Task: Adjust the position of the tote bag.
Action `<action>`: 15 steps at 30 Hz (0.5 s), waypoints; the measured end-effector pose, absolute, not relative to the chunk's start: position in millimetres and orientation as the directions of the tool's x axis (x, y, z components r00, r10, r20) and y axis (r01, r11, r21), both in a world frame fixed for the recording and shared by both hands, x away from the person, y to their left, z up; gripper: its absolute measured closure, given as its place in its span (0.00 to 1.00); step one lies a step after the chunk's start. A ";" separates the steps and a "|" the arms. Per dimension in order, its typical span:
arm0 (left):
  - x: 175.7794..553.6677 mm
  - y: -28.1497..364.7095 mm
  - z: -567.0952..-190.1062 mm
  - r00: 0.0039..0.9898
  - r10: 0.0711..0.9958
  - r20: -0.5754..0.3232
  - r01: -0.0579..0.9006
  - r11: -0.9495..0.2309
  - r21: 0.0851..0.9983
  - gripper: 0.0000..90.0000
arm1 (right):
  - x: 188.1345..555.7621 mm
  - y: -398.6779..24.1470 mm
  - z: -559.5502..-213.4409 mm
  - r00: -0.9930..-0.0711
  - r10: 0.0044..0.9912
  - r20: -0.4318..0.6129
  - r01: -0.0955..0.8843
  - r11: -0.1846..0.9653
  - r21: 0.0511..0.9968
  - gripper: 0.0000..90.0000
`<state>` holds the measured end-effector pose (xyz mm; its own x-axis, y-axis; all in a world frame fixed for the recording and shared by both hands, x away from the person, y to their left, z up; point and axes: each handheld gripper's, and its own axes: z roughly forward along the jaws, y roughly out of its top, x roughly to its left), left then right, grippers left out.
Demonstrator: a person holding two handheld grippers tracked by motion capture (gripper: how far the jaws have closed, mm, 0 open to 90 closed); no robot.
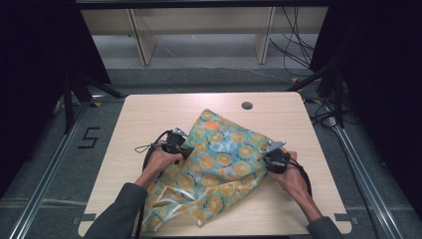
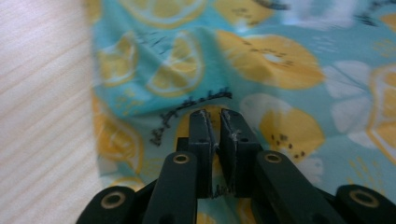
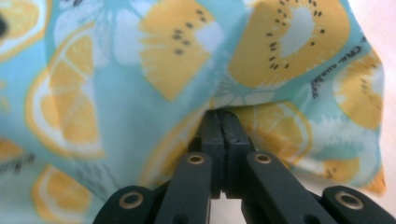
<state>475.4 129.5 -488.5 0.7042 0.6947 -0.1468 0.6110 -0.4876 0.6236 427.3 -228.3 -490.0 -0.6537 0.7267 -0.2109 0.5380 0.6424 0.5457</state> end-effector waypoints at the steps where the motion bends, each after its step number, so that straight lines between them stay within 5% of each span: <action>1: 474.8 130.1 -487.9 0.709 0.691 -0.140 0.607 -0.498 0.619 0.91 | 436.4 -225.1 -490.0 -0.653 0.725 -0.219 0.536 0.646 0.543 1.00; 10: 463.0 117.1 -488.3 0.762 0.628 -0.158 0.573 -0.540 0.616 0.91 | 508.3 -205.2 -489.1 -0.624 0.743 -0.241 0.550 0.637 0.540 1.00; 15: 455.6 125.6 -479.4 0.752 0.640 -0.160 0.556 -0.484 0.676 0.89 | 499.5 -219.2 -468.7 -0.615 0.759 -0.211 0.526 0.595 0.607 1.00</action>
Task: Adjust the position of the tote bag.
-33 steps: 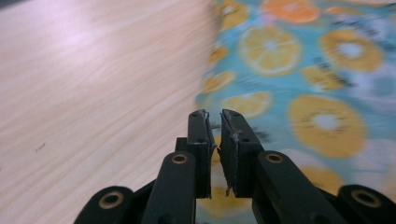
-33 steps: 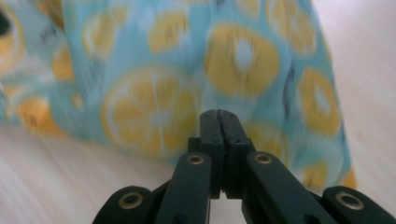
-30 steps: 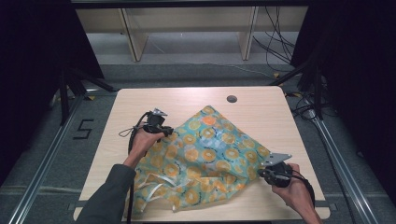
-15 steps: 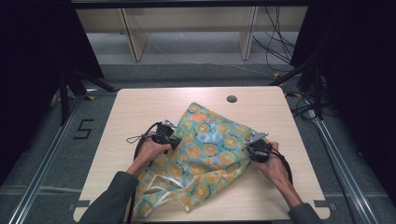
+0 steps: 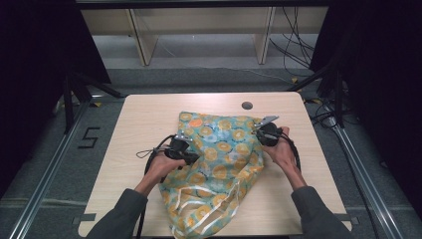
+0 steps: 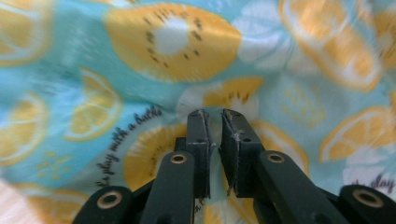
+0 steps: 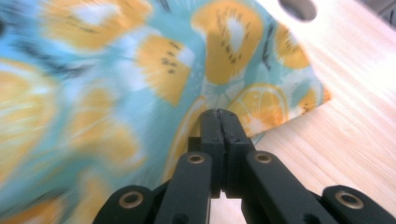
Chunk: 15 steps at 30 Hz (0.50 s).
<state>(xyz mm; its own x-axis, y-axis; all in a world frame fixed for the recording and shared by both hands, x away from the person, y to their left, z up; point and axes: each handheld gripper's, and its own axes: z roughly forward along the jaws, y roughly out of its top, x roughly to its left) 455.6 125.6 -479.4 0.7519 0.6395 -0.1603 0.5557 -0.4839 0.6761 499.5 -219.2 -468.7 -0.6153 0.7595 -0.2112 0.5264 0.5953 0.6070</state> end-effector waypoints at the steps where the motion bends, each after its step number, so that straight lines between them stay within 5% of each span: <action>1: 454.6 130.8 -477.4 0.741 0.650 -0.169 0.558 -0.456 0.693 0.89 | 491.1 -222.5 -464.1 -0.622 0.759 -0.195 0.517 0.584 0.626 1.00; 7: 446.0 157.1 -470.1 0.704 0.690 -0.166 0.561 -0.399 0.725 0.88 | 429.5 -222.6 -455.6 -0.716 0.694 -0.078 0.463 0.556 0.690 1.00; 9: 446.6 162.6 -473.5 0.684 0.719 -0.121 0.567 -0.420 0.709 0.87 | 418.1 -215.9 -461.1 -0.729 0.674 -0.115 0.446 0.596 0.668 1.00; 15: 445.7 152.0 -499.3 0.696 0.689 -0.203 0.614 -0.424 0.666 0.87 | 417.0 -198.9 -478.3 -0.741 0.657 -0.135 0.467 0.649 0.600 1.00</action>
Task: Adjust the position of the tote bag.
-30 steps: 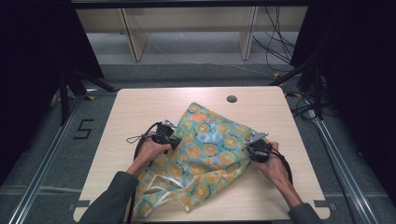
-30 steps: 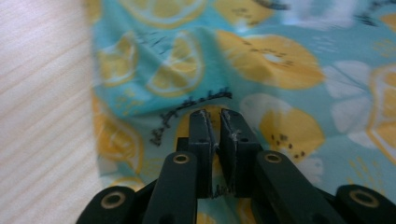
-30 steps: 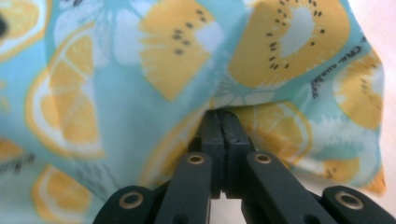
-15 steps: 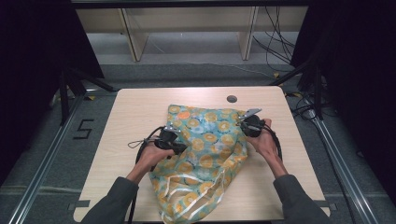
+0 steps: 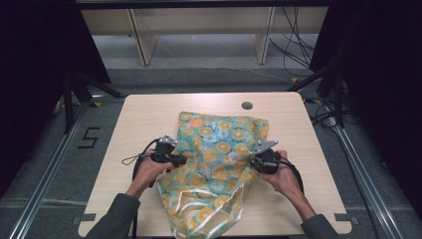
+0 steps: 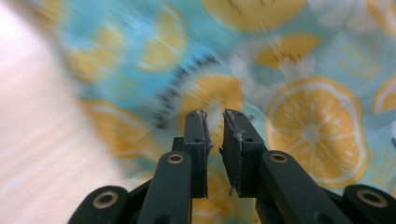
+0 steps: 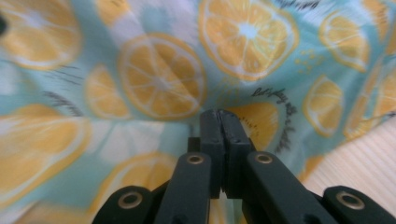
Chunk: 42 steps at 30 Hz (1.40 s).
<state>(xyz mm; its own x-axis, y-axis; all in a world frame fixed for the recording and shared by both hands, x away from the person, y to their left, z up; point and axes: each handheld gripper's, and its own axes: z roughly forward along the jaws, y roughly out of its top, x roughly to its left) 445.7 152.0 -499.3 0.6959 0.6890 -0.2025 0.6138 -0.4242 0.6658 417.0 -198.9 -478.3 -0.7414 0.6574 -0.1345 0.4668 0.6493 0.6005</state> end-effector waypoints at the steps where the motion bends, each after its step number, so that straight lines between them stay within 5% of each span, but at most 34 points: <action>1: 445.6 147.8 -501.6 0.702 0.676 -0.224 0.621 -0.427 0.657 0.87 | 421.8 -196.5 -482.4 -0.736 0.664 -0.133 0.473 0.644 0.600 1.00; 17: 443.5 93.4 -501.4 0.768 0.618 -0.166 0.553 -0.510 0.659 0.88 | 490.3 -191.5 -497.5 -0.700 0.698 -0.151 0.504 0.633 0.587 1.00; 22: 432.7 116.7 -476.4 0.750 0.643 -0.154 0.532 -0.449 0.718 0.82 | 467.6 -205.4 -471.0 -0.706 0.697 -0.126 0.478 0.600 0.641 0.96; 29: 385.1 133.5 -445.7 0.778 0.605 -0.168 0.477 -0.395 0.785 0.60 | 410.9 -214.2 -428.1 -0.787 0.616 -0.030 0.385 0.530 0.755 0.79; 42: 343.5 116.3 -462.9 0.817 0.551 -0.169 0.466 -0.459 0.757 0.34 | 378.5 -203.7 -422.1 -0.800 0.599 0.023 0.407 0.516 0.754 0.55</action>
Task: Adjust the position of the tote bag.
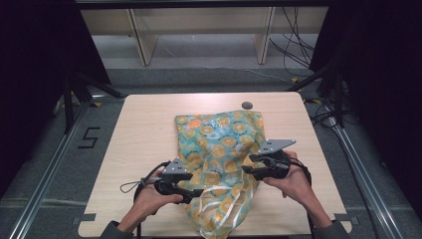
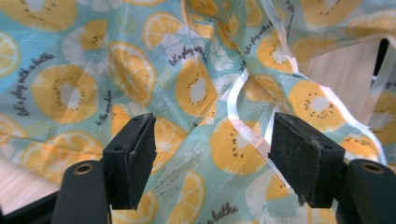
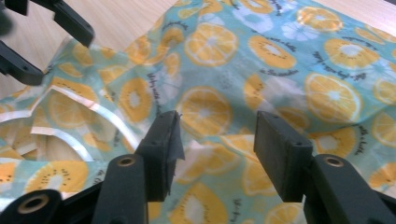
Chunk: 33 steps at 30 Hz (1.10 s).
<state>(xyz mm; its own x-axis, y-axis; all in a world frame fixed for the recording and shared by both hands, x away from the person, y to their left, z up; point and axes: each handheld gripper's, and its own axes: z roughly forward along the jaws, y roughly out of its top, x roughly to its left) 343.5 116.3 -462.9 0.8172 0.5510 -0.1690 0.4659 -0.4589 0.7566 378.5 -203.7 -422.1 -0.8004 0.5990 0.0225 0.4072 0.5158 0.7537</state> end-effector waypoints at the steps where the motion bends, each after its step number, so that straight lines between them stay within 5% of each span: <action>1: 344.0 114.3 -466.1 0.822 0.544 -0.168 0.465 -0.471 0.749 0.34 | 376.0 -202.1 -421.4 -0.794 0.607 0.036 0.426 0.513 0.745 0.54; 10: 342.0 103.9 -476.7 0.828 0.541 -0.147 0.461 -0.508 0.727 0.31 | 365.0 -200.1 -433.7 -0.770 0.636 -0.061 0.432 0.589 0.683 0.57; 20: 343.6 102.8 -484.0 0.863 0.505 -0.024 0.367 -0.593 0.717 0.90 | 351.7 -216.0 -446.6 -0.794 0.589 -0.150 0.403 0.695 0.596 0.92; 33: 372.1 122.7 -465.1 0.814 0.579 -0.034 0.375 -0.481 0.793 0.98 | 334.7 -253.9 -463.9 -0.754 0.648 -0.111 0.457 0.639 0.619 0.99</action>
